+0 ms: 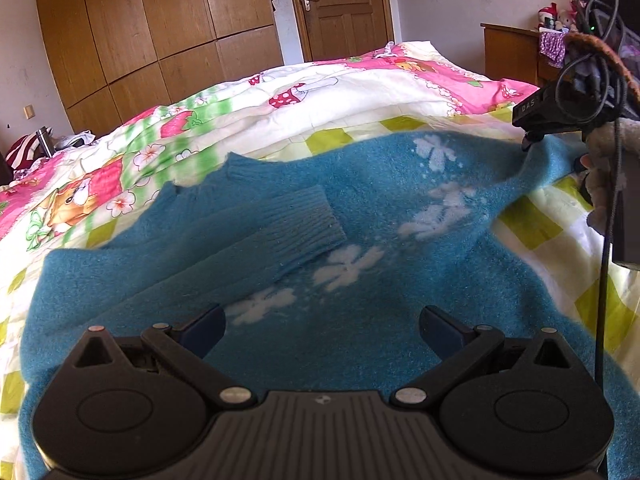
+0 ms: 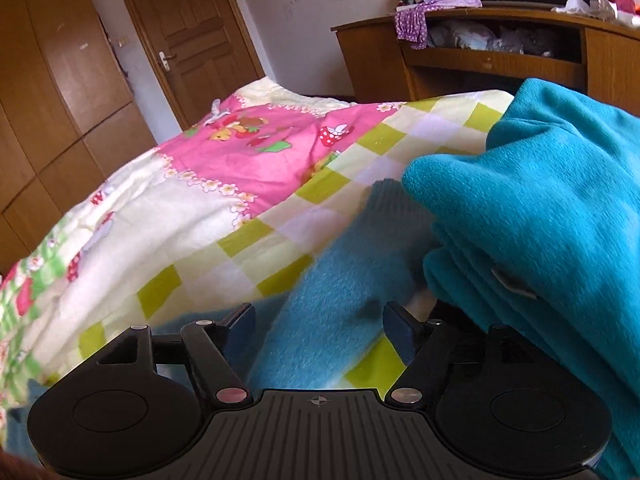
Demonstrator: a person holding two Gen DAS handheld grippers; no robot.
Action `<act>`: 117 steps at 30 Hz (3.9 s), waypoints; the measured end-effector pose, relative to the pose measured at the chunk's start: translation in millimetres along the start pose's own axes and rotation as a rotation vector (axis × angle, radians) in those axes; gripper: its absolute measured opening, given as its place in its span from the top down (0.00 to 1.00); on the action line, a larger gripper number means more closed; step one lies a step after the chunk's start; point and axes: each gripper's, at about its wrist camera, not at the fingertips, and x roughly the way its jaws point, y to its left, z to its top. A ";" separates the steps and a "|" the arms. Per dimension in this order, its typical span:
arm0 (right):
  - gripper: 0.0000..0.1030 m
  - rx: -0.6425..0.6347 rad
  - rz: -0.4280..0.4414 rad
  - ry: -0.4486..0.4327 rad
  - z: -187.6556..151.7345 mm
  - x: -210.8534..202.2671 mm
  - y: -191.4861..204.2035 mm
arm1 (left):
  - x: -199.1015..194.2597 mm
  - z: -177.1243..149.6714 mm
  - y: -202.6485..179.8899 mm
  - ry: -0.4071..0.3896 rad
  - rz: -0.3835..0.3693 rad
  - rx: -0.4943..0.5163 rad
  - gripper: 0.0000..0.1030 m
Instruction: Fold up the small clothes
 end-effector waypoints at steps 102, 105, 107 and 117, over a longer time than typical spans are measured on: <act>0.70 -1.109 0.925 0.248 -249.6 -195.8 294.1 | -114.7 -158.8 195.6 -0.033 0.461 -0.601 0.00; 0.67 -0.954 0.932 0.339 -261.5 -175.2 301.0 | -115.4 -157.0 193.8 -0.040 0.458 -0.580 0.00; 0.65 -0.889 0.960 0.334 -264.6 -177.0 303.9 | -113.6 -154.2 191.2 -0.030 0.444 -0.566 0.00; 0.49 -1.009 0.974 0.236 -278.2 -197.4 308.4 | -95.1 -164.4 206.3 0.066 0.321 -0.665 0.00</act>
